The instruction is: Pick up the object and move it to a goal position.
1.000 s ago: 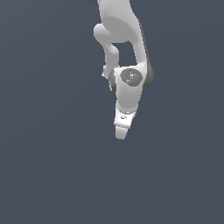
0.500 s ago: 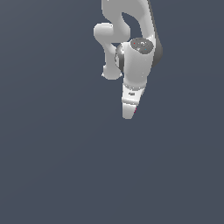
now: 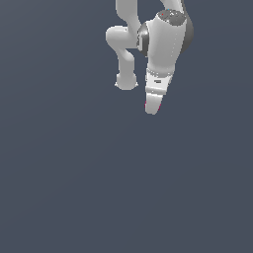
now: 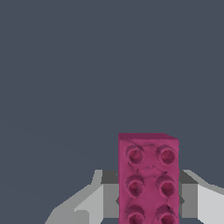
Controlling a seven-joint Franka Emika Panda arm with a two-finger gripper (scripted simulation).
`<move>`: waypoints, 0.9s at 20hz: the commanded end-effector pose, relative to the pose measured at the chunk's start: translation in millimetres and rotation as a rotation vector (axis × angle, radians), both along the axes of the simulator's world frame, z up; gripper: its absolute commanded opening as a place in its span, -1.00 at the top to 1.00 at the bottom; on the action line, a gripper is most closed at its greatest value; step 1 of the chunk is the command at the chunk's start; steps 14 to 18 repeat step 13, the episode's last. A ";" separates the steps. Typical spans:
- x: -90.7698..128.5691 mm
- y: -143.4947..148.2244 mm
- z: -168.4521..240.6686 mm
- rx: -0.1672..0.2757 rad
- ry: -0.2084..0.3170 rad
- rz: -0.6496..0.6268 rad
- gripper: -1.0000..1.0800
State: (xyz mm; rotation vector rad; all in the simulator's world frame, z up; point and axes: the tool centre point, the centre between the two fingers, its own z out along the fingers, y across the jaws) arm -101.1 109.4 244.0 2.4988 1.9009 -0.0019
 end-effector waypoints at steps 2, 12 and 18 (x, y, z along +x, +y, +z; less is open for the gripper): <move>-10.1 5.4 14.0 0.001 0.000 0.000 1.00; -17.8 10.6 27.7 0.002 0.000 0.000 1.00; -17.7 10.3 27.6 0.002 0.000 -0.001 1.00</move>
